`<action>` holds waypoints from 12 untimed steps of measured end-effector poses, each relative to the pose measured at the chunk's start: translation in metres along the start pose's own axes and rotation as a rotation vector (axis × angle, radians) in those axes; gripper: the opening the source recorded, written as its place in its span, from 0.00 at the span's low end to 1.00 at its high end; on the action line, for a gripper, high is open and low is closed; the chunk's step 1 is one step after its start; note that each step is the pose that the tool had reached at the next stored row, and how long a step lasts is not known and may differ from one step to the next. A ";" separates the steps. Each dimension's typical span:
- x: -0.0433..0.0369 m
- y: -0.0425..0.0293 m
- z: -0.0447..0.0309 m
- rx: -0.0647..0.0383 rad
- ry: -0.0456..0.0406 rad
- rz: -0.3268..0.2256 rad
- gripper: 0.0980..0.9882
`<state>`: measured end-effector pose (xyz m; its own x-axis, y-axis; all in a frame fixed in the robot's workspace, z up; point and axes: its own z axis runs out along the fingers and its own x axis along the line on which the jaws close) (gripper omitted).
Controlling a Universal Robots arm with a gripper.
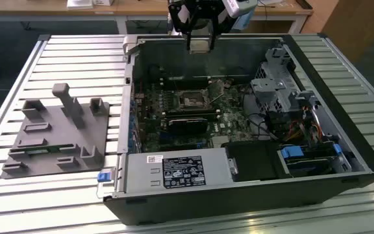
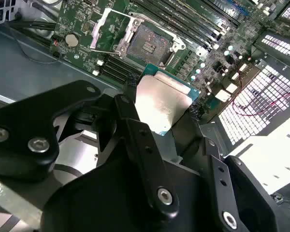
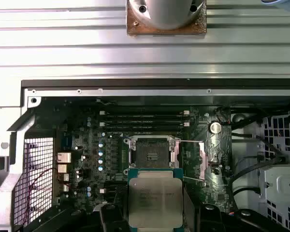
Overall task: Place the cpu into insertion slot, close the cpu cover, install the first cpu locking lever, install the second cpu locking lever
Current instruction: 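Place the cpu into insertion slot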
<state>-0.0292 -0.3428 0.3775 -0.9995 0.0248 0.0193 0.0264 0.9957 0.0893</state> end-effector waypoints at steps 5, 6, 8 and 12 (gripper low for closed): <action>0.0000 0.0000 0.0000 0.000 -0.0001 0.000 0.50; 0.0000 0.0000 0.0000 0.000 0.0000 0.000 0.50; 0.0000 0.0000 0.0000 0.000 -0.0001 0.002 0.50; 0.0001 0.0000 0.0001 -0.001 -0.0031 0.034 0.50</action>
<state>-0.0292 -0.3428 0.3774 -0.9981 0.0593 0.0193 0.0608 0.9942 0.0893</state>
